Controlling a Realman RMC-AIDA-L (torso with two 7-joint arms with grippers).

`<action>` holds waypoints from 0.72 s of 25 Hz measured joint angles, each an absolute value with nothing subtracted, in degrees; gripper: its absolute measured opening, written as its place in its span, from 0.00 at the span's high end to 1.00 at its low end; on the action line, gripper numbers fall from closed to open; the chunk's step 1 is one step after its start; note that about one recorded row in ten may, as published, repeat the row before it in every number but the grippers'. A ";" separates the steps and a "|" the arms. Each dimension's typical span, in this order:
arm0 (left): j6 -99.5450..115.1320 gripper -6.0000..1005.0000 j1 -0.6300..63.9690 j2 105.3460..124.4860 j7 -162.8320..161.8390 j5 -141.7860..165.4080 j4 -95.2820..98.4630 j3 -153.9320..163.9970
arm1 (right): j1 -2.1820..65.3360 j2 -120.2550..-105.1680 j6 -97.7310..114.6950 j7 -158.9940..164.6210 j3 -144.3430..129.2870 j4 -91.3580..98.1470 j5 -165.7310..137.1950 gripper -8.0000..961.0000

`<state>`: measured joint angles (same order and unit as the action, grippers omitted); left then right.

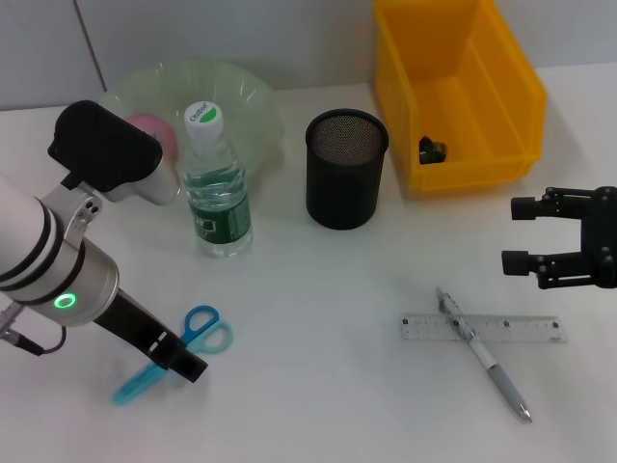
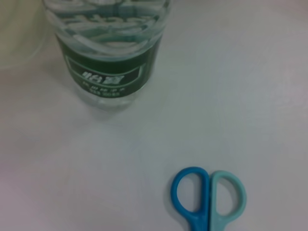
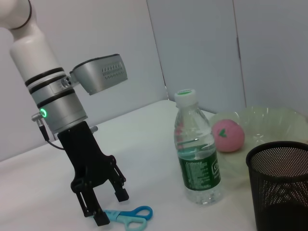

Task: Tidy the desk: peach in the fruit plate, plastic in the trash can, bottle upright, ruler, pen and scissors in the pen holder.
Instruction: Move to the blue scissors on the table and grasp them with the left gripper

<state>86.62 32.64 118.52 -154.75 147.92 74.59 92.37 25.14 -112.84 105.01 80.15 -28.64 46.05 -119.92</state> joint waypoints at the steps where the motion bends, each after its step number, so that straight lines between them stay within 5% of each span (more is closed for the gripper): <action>1: 86.64 0.21 32.71 118.50 -154.69 148.00 74.41 92.37 | 25.14 -112.85 105.01 80.15 -28.63 46.05 -119.96 0.13; 18: 87.00 0.25 33.77 118.61 -150.95 148.97 73.41 93.28 | 25.03 -113.01 105.02 80.16 -28.40 46.05 -120.05 0.13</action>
<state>87.00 33.77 118.61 -150.95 148.97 73.41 93.28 25.03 -113.01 105.02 80.16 -28.40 46.05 -120.05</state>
